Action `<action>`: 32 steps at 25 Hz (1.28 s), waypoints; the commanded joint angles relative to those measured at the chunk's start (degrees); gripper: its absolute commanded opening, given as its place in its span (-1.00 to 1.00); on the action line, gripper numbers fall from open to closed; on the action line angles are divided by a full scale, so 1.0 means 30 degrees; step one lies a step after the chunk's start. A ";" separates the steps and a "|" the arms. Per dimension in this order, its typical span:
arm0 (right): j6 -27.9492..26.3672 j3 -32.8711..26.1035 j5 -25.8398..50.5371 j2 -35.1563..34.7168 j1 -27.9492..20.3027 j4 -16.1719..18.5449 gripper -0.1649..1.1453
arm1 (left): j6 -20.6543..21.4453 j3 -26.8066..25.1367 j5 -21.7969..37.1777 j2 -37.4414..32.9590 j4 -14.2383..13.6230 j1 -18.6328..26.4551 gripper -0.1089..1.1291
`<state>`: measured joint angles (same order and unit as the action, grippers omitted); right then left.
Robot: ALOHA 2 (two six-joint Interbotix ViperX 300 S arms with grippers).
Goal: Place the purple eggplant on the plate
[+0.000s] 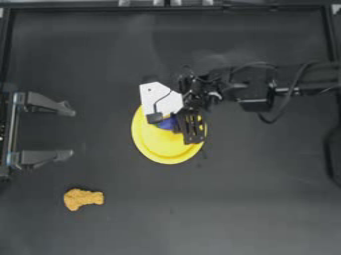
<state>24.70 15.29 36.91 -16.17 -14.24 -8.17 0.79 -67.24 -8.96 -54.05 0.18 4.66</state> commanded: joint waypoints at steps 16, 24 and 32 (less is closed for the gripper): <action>0.0264 -0.0908 0.0088 0.0146 0.0029 -0.0732 0.79 | -0.0029 0.0205 -0.0088 0.0205 -0.0029 0.0234 0.84; 0.0205 -0.0791 0.0117 0.1846 -0.0205 -0.0615 0.79 | -0.0029 0.0176 -0.0029 0.0146 -0.0029 0.0410 0.84; 0.0088 0.0264 -0.0381 0.4805 -0.0293 -0.0820 0.79 | 0.0000 0.0205 -0.0029 0.0059 0.0000 0.0439 0.84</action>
<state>25.14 16.00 36.39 -5.54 -15.03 -10.20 0.70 -67.24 -8.88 -54.14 0.18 5.89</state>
